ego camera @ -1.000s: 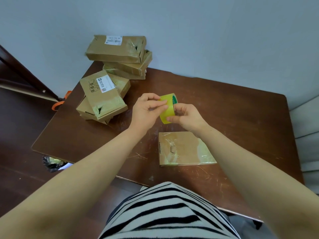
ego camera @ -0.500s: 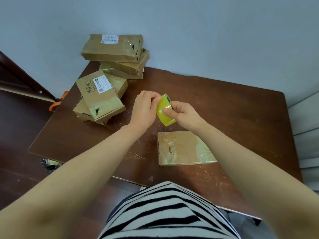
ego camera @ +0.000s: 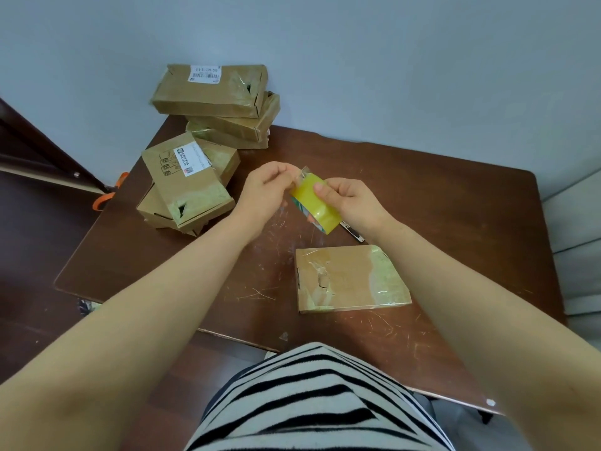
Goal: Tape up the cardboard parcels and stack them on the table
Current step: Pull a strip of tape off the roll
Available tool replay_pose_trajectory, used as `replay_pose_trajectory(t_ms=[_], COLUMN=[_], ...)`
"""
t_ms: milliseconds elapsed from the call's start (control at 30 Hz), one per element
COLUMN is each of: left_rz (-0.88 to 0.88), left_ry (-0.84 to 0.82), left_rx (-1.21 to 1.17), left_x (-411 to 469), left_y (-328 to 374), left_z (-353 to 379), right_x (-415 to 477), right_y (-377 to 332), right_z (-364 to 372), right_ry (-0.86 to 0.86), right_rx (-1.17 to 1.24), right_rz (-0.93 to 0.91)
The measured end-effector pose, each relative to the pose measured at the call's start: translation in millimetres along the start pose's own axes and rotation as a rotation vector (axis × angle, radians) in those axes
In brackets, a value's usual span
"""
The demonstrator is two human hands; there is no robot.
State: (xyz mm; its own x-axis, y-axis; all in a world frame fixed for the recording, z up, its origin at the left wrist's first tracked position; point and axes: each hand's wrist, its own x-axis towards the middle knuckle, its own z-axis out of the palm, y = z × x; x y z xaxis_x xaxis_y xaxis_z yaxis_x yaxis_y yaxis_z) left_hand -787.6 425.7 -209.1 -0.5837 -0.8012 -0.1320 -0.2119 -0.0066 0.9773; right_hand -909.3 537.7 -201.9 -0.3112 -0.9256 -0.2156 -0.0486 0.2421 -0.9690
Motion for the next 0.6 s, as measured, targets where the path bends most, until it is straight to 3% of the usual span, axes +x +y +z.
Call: replay_pose_trajectory(t_ms=[133,300,600], left_rz=[-0.113,-0.076,0.072], left_ry=[0.019,-0.009,0.022], left_rx=[-0.243,0.057,0.057], left_x=[4.0,-2.4,-0.4], left_y=[9.7,9.0,10.1], left_z=[-6.5,-4.6,4.4], right_x=[0.8,1.5,1.1], right_y=[-0.1,1.1,-1.9], right_z=[-4.0,-9.1,-14.0], right_ry=[0.008,0.048,0.036], right_rx=[-0.046,-0.093,-0.148], right_rz=[-0.032,-0.050,-0.090])
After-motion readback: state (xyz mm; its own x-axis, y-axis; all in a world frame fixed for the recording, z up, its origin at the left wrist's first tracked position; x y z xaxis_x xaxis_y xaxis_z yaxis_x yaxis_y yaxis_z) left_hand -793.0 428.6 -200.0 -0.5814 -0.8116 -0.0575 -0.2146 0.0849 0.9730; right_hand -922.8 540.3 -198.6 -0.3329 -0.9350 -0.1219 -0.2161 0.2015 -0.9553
